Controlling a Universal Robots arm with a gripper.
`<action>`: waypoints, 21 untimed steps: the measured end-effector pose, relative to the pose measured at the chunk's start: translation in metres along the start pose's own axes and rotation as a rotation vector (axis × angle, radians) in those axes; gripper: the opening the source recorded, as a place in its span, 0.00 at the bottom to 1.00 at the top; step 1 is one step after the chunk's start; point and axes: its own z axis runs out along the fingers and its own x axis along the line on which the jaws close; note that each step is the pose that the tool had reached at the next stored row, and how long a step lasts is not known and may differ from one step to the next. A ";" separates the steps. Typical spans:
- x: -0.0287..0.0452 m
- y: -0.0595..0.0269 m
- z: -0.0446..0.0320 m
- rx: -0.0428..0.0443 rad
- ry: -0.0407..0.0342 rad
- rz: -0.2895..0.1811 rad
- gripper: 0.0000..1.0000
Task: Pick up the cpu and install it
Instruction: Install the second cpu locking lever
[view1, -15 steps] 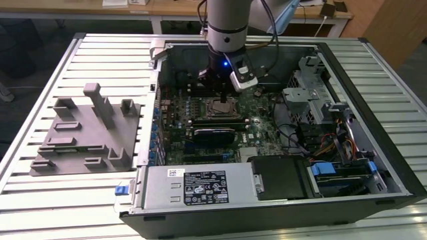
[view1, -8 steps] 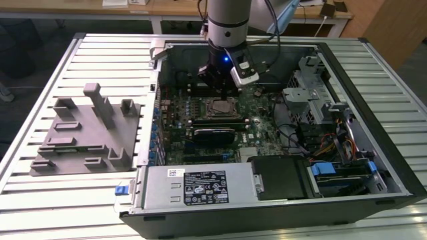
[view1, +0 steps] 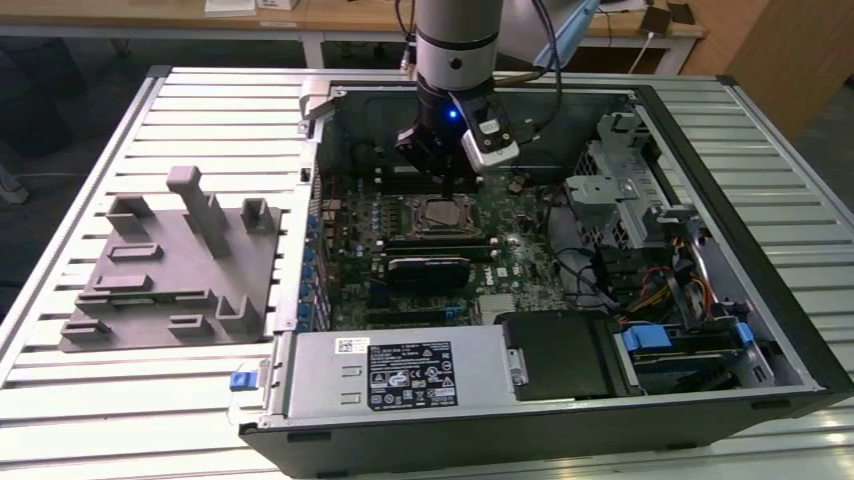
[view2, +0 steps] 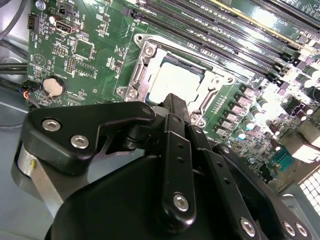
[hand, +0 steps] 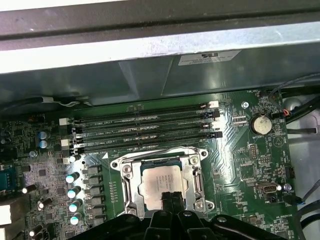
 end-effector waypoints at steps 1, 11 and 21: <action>0.0000 0.0000 0.0000 0.0000 0.0000 0.000 0.11; -0.0002 0.0003 -0.0049 0.0000 0.0000 0.000 0.11; -0.0007 -0.0027 -0.0059 0.0001 0.0000 0.000 0.11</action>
